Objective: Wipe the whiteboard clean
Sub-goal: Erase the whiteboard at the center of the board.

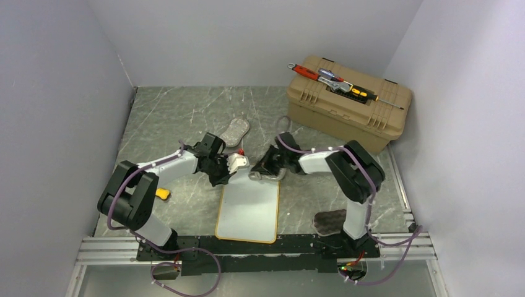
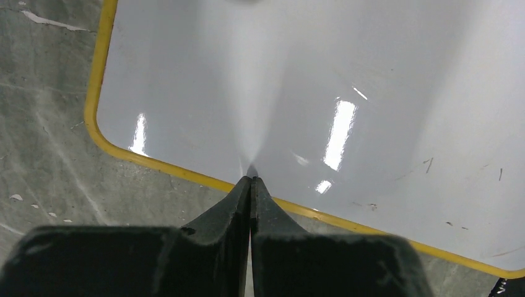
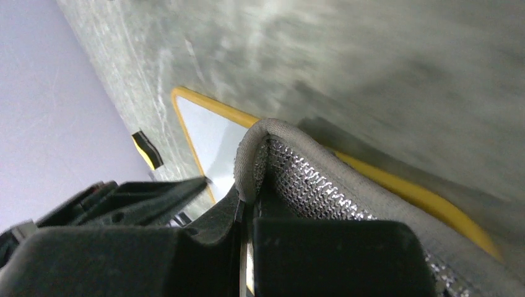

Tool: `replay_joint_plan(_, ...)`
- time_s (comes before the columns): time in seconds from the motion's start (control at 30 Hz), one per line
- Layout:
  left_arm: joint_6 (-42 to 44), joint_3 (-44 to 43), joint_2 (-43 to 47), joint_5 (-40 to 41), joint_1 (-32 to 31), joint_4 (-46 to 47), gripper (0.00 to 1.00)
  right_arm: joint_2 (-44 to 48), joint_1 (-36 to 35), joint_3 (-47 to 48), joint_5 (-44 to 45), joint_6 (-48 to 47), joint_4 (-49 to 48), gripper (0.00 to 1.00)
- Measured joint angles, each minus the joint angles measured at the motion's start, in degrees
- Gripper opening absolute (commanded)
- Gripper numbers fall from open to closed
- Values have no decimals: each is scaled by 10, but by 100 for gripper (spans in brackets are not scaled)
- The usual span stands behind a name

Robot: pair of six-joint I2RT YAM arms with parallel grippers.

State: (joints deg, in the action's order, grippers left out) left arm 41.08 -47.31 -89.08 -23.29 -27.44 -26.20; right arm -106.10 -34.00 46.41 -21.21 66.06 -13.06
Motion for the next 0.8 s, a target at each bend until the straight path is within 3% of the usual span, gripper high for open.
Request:
replay_joint_plan(0.23, -2, -8, 8, -8, 45, -58, 12, -120, -81, 183, 24, 3, 24, 0)
replay_joint_plan(0.57, -30, -18, 22, 7, 80, -140, 20, -37, -70, 62, 72, 28, -10, 0)
replay_joint_plan(0.8, -69, -60, -28, -24, 74, -141, 34, -25, -66, 43, 78, 43, -18, 0)
